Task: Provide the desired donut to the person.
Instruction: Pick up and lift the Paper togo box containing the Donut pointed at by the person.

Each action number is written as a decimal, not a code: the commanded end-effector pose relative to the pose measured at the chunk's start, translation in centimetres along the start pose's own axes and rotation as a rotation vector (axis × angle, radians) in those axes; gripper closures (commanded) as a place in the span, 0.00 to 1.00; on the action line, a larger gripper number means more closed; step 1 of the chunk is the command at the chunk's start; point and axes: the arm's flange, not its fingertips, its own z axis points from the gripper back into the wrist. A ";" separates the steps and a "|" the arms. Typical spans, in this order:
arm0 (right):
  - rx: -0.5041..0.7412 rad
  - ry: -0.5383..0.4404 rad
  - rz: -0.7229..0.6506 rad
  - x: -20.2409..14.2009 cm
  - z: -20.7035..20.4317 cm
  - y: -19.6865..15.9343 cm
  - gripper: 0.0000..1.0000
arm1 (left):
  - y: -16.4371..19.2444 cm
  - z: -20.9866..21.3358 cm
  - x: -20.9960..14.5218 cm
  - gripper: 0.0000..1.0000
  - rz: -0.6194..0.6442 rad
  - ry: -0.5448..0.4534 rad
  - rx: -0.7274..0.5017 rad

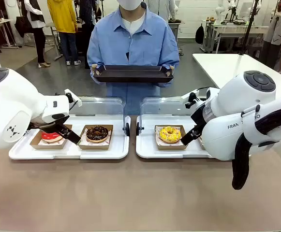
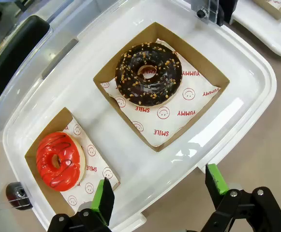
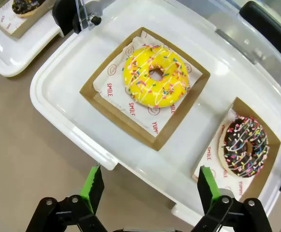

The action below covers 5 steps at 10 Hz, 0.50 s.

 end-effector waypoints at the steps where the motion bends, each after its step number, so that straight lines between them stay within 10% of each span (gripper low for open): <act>1: 0.000 0.000 0.000 0.0 0.0 0.0 0.00 | 0.0 0.0 0.0 0.00 0.000 0.000 0.000; 5: 0.000 0.000 0.000 0.0 0.0 0.0 0.00 | 0.0 0.0 0.0 0.00 0.000 0.000 0.000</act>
